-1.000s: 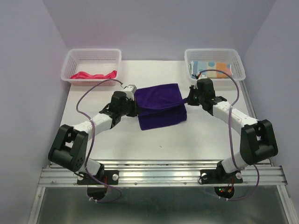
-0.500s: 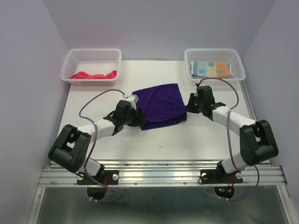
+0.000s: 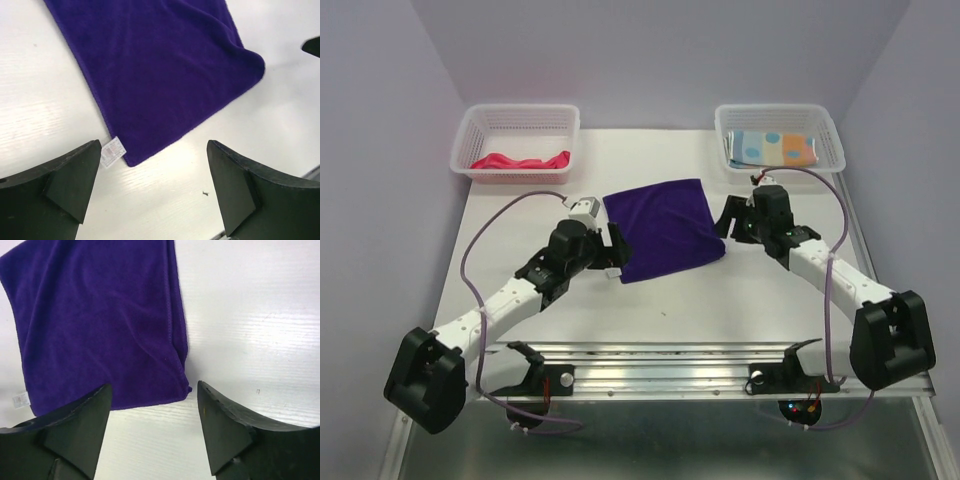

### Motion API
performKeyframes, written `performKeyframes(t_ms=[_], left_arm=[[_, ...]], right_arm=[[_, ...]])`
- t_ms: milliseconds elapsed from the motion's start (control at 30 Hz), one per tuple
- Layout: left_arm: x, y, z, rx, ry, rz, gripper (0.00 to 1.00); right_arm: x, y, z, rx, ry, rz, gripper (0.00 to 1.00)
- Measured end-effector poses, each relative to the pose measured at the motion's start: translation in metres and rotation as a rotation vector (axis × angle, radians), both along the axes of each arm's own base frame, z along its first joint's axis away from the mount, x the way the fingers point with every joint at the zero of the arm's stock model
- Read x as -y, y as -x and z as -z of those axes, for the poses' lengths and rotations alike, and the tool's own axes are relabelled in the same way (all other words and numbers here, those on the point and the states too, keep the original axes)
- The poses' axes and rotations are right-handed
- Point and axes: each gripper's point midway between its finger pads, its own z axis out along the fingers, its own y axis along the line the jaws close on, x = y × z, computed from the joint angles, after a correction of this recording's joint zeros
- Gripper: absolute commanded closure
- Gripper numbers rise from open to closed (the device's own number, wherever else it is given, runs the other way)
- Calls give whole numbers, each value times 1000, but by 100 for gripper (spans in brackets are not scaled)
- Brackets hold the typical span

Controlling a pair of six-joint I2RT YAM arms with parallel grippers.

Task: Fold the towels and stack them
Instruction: Fold the towel

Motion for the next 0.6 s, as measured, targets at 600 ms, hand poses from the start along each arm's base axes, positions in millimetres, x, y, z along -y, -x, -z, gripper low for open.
performKeyframes(t_ms=[600], left_arm=[[-44, -176, 21, -109, -201, -292, 1]], right_arm=[[-62, -156, -13, 43, 95, -164, 0]])
